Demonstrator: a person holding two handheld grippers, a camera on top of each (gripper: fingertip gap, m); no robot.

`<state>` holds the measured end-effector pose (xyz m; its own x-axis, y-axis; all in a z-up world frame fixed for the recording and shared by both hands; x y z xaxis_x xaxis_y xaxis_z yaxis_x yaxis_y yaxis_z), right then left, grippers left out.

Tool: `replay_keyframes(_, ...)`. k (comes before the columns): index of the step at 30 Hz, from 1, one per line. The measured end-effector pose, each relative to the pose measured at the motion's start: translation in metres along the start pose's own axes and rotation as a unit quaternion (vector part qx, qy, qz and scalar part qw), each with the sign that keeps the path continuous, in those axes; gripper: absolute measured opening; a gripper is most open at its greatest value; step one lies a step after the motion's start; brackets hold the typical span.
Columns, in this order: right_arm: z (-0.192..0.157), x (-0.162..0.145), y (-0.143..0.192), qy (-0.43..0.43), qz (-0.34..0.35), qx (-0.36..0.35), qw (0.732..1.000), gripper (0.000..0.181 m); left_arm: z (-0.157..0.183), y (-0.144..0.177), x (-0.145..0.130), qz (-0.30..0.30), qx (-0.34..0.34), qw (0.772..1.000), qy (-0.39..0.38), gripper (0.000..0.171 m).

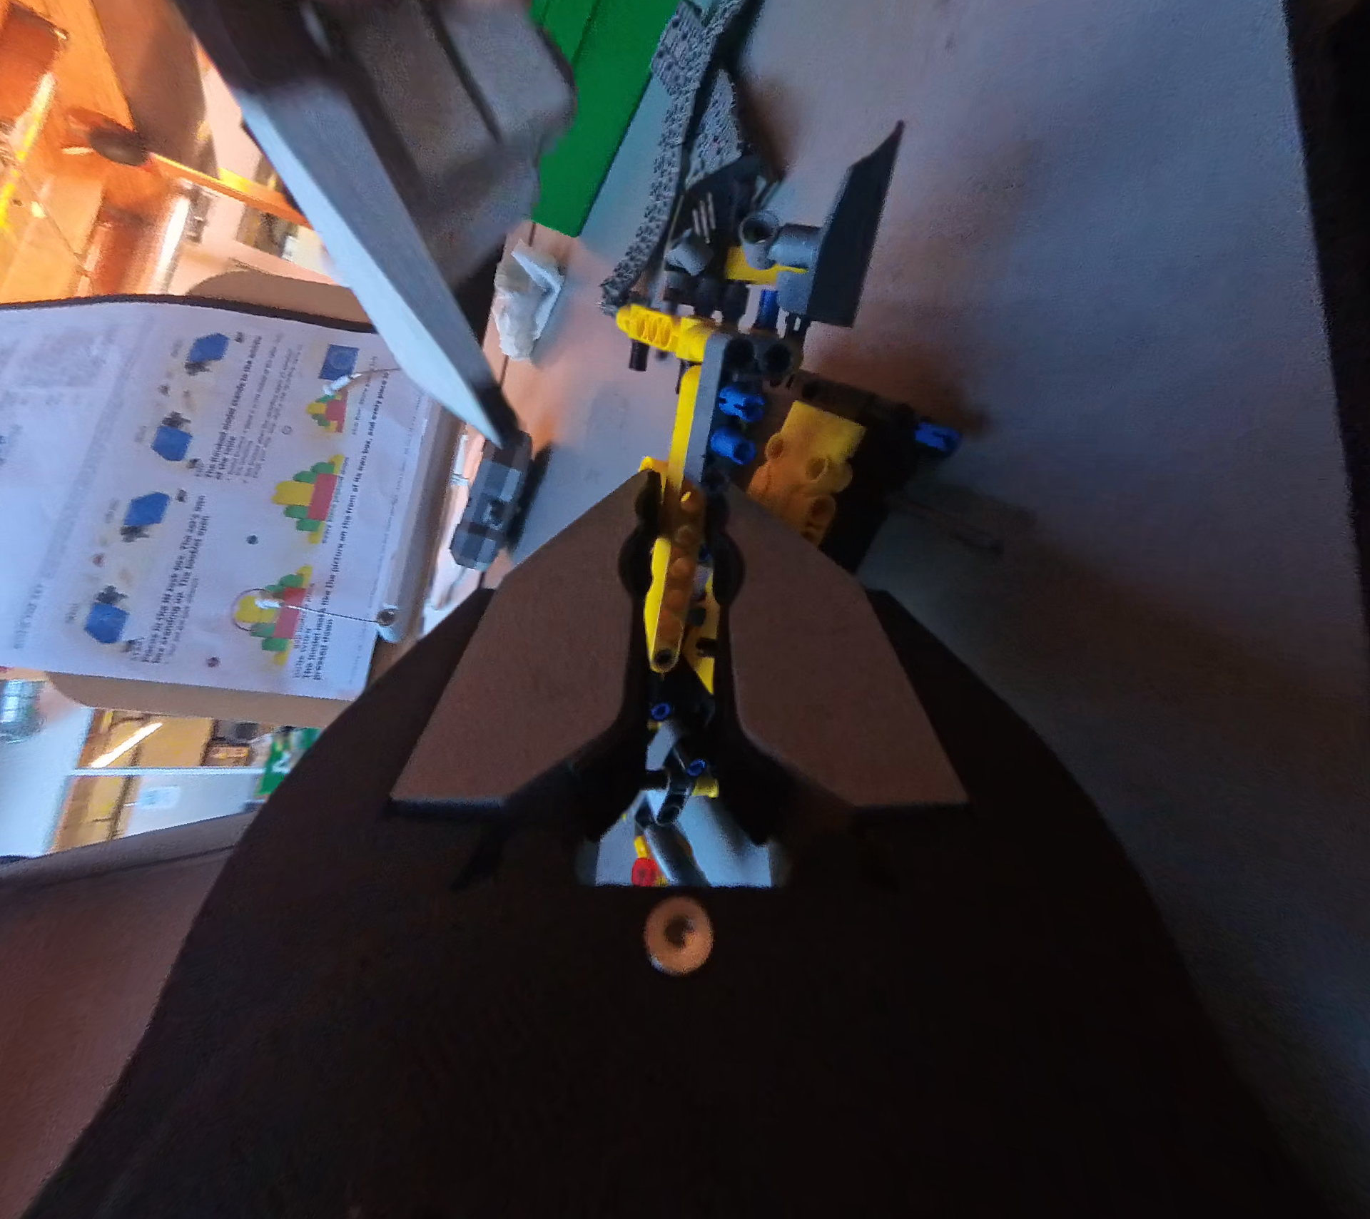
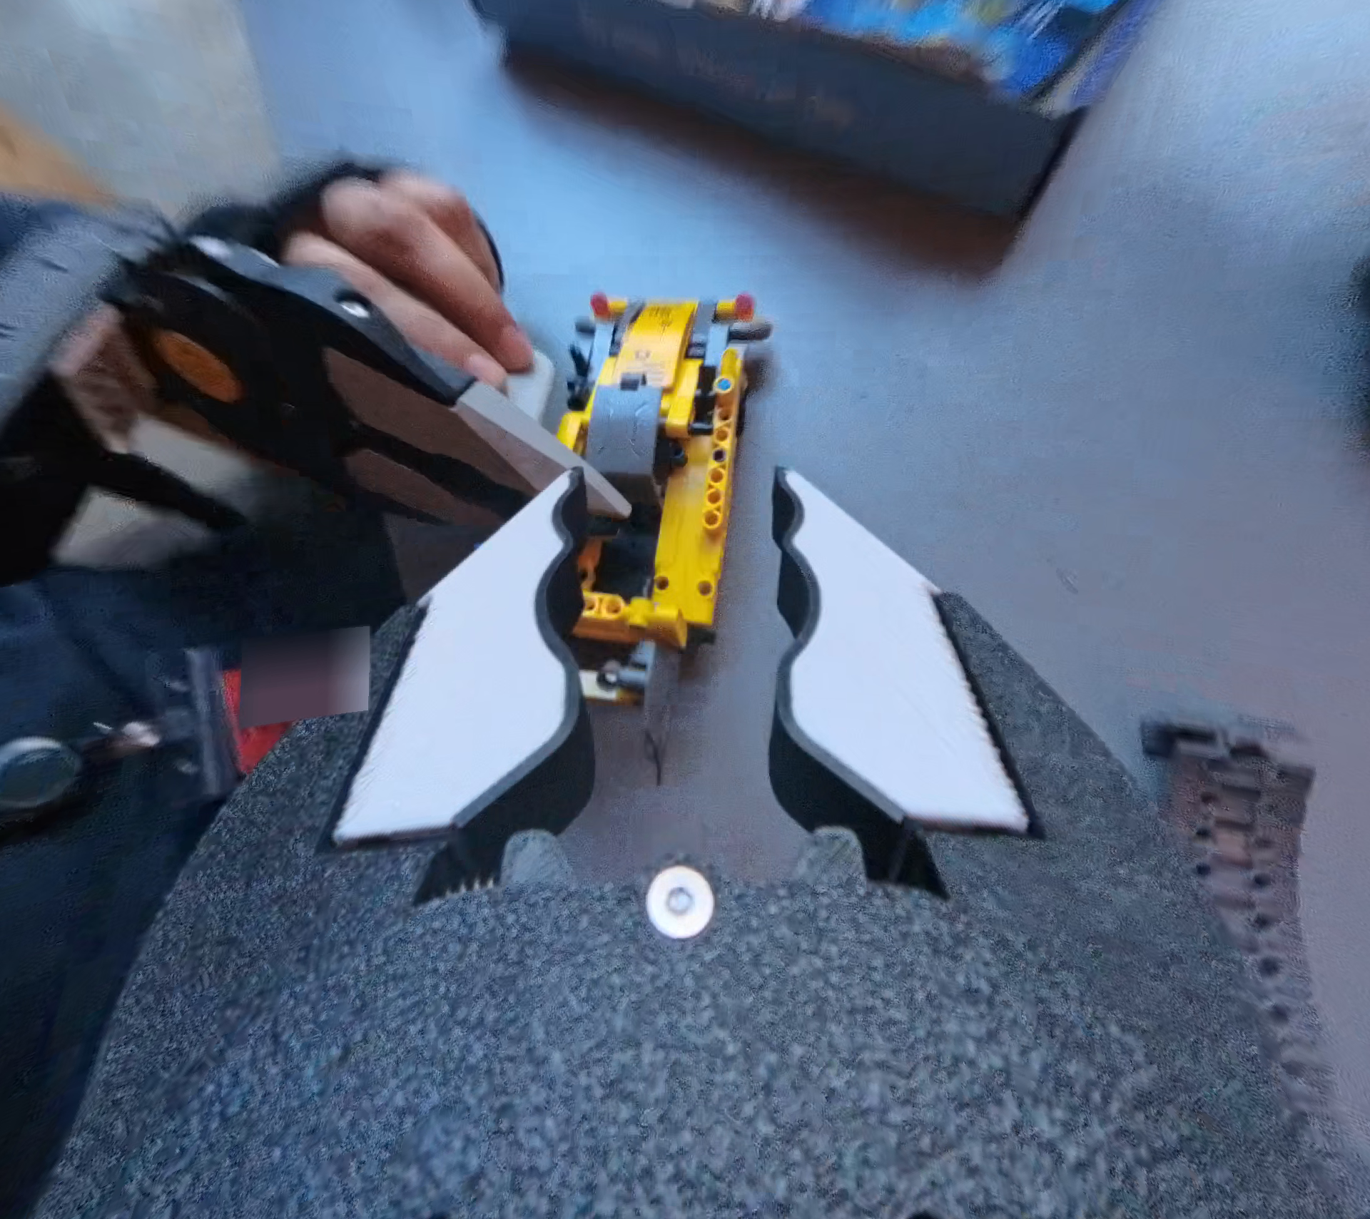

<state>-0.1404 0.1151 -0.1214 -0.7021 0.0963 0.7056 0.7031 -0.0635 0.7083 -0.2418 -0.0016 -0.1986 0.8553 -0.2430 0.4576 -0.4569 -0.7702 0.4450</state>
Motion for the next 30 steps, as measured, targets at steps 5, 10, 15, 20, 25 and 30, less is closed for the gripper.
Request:
replay_keyframes(5,-0.02,0.013,-0.036,0.123,-0.06,-0.032,0.99,0.027,0.003,0.005,0.0,-0.024,0.038,0.999,-0.015,0.008)
replay_keyframes(10,0.016,0.008,-0.004,0.081,-0.024,-0.122,0.989,0.024,-0.008,0.022,0.0,0.029,0.064,0.996,0.051,0.005)
replay_keyframes(15,0.043,-0.032,0.034,-0.066,0.107,-0.117,0.985,0.024,-0.051,0.04,-0.023,0.158,0.041,0.933,0.32,0.007)
replay_keyframes(20,-0.017,-0.049,0.012,0.005,0.153,-0.05,0.987,0.023,-0.066,0.036,-0.049,0.222,-0.045,0.853,0.47,0.005)
replay_keyframes(25,-0.05,-0.033,-0.022,-0.025,0.152,-0.098,0.983,0.045,-0.061,0.021,-0.057,0.222,-0.076,0.796,0.558,0.005)
replay_keyframes(30,-0.052,-0.026,-0.049,-0.055,0.128,-0.145,0.98,0.055,-0.061,0.017,-0.056,0.222,-0.075,0.771,0.592,0.006)
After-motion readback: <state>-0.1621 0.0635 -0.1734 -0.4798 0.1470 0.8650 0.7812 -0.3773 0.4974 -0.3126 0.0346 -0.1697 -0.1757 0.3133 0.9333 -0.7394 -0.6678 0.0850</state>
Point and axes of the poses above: each gripper's, where its closed fingertips meet, y back along the fingers, x out of its top, z = x × y across the jaws, the point moved 10 cm from there along y, back along the fingers, and after that the axes turned 9 degrees about -x, right-handed, at the moved point
